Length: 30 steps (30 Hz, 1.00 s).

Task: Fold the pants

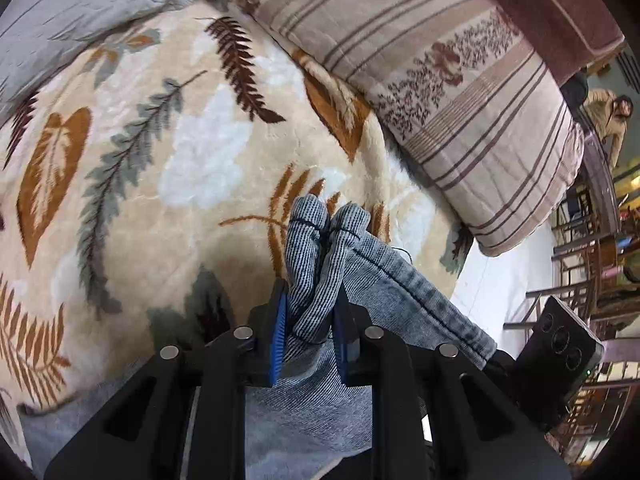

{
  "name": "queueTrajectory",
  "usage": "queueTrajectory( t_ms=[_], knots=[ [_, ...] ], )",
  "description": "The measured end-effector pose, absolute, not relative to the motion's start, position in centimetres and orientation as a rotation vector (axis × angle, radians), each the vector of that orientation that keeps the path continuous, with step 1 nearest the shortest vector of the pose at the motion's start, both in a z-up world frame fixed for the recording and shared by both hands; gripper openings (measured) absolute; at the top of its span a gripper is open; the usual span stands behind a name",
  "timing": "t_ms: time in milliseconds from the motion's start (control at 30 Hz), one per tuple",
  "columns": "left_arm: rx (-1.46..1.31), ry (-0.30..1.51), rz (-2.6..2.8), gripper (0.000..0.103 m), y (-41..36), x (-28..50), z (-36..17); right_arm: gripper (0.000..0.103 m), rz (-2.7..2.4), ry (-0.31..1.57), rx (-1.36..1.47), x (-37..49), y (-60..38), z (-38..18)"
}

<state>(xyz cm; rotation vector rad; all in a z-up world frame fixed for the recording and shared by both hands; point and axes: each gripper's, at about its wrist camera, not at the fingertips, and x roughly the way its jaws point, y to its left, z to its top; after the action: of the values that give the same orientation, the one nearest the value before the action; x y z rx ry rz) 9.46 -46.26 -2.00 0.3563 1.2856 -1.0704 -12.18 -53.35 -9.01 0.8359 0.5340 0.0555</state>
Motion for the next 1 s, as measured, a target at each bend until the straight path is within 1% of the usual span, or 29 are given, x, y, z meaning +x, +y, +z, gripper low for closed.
queueTrajectory(
  t_ms=[133, 267, 467, 733, 1000],
  knots=[
    [0.277, 1.295, -1.052, 0.018, -43.9, 10.2, -0.9, 0.02, 0.059, 0.549, 0.754, -12.0, -51.6, -6.6],
    [0.254, 1.288, -1.027, 0.018, -41.3, 10.4, -0.1, 0.02, 0.088, 0.567, 0.695, -11.4, -49.0, -5.1],
    [0.2, 1.326, -0.963, 0.018, -36.5, 11.5, -0.9, 0.021, 0.137, 0.627, 0.618, -9.5, -44.9, -4.0],
    [0.122, 1.396, -0.895, 0.018, -31.1, 13.0, -3.6, 0.023, 0.209, 0.722, 0.515, -7.2, -39.2, -4.8],
    [0.088, 1.422, -0.881, 0.019, -28.5, 13.4, -5.3, 0.024, 0.247, 0.782, 0.47, -6.0, -36.4, -6.2]
  ],
)
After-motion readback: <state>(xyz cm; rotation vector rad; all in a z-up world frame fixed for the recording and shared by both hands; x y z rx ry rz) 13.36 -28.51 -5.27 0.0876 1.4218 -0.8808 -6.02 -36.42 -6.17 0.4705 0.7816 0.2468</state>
